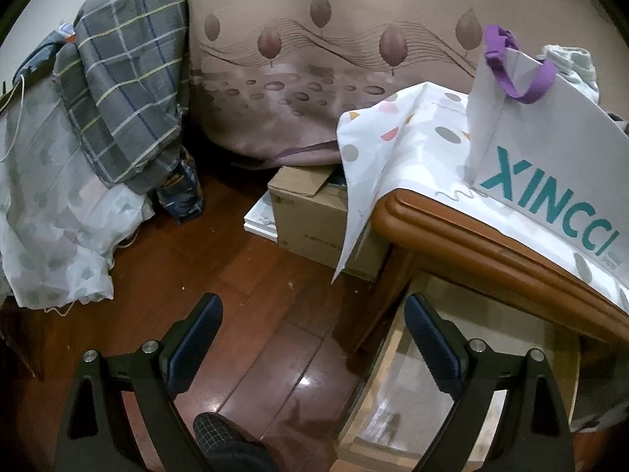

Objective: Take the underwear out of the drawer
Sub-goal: 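Move the open right tool back over the empty drawer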

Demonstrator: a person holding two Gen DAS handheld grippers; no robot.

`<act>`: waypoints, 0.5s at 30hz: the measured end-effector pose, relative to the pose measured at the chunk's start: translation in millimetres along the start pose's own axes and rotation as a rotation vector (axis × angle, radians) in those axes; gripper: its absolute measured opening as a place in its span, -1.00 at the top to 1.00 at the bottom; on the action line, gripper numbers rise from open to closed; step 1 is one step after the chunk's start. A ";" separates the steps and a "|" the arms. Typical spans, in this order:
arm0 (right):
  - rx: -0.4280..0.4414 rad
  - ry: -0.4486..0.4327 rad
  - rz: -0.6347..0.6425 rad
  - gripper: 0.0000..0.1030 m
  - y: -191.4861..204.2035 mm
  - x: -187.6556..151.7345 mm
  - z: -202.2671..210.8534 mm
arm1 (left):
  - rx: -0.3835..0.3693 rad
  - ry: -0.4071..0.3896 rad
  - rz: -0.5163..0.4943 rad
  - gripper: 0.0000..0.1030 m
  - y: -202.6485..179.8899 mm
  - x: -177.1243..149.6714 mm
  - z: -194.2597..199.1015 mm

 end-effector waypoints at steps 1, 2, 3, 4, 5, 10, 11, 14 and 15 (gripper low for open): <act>0.007 -0.007 0.002 -0.53 -0.9 -6.0 7.5 | 0.001 -0.005 -0.007 -0.79 -1.7 -0.3 1.6; 0.015 -0.013 0.007 -0.54 -0.3 -13.7 15.5 | 0.001 -0.013 -0.018 -0.79 -4.3 -1.2 3.6; 0.020 -0.019 0.008 -0.54 0.1 -21.5 22.3 | 0.000 -0.017 -0.030 -0.79 -6.9 -1.7 4.5; 0.028 -0.027 0.001 -0.54 -0.2 -32.9 30.2 | 0.001 -0.018 -0.043 -0.79 -9.6 -2.8 5.0; 0.040 -0.025 -0.008 -0.54 -1.9 -43.2 35.0 | 0.000 -0.017 -0.050 -0.79 -12.1 -3.5 5.0; 0.056 -0.011 -0.033 -0.54 -0.8 -100.2 46.6 | -0.016 -0.023 -0.092 -0.79 -25.2 -9.6 9.6; 0.055 -0.010 -0.037 -0.54 0.1 -110.3 48.7 | -0.020 -0.031 -0.110 -0.79 -29.6 -11.4 12.1; 0.082 0.020 -0.076 -0.54 1.0 -148.6 49.7 | -0.031 -0.044 -0.149 -0.79 -38.9 -17.3 18.1; 0.084 0.026 -0.086 -0.54 1.6 -158.3 51.0 | -0.035 -0.047 -0.158 -0.79 -40.9 -19.0 19.3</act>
Point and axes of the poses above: each gripper's, at about its wrist camera, not at the fingertips, and z roughly against the way its jaws point, y to its left, x to its top, the point moved 3 cm from there along -z, roughly the way its jaws point, and after that the axes turned 5 degrees about x, right-handed, at the moved point
